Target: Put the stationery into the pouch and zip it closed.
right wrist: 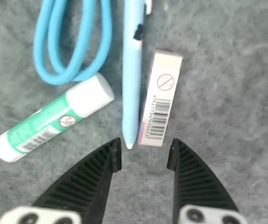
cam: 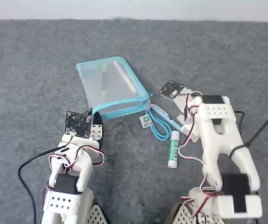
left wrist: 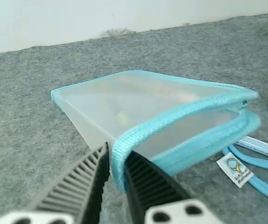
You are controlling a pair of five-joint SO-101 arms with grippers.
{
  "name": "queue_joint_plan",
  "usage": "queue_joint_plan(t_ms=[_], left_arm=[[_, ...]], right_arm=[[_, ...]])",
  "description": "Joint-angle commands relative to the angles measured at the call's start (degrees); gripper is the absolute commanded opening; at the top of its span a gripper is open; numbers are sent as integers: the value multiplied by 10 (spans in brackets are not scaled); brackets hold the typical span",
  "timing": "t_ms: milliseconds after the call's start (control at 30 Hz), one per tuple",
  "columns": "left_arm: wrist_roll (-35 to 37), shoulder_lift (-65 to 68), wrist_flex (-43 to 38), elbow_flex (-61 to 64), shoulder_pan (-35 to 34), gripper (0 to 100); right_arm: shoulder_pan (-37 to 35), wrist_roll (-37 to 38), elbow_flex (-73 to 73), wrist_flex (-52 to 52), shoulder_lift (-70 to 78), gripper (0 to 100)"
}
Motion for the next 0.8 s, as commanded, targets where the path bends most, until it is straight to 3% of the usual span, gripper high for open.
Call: queue_joint_plan(t_ms=[0, 567, 767], left_arm=[[-1, -9, -7, -25, 4, 12], [-1, -9, -7, -26, 4, 12], [-1, -9, -7, -26, 4, 12]], right_arm=[[2, 10, -47, -8, 14, 181], [13, 10, -92, -29, 108, 181], [47, 9, -91, -49, 134, 177]])
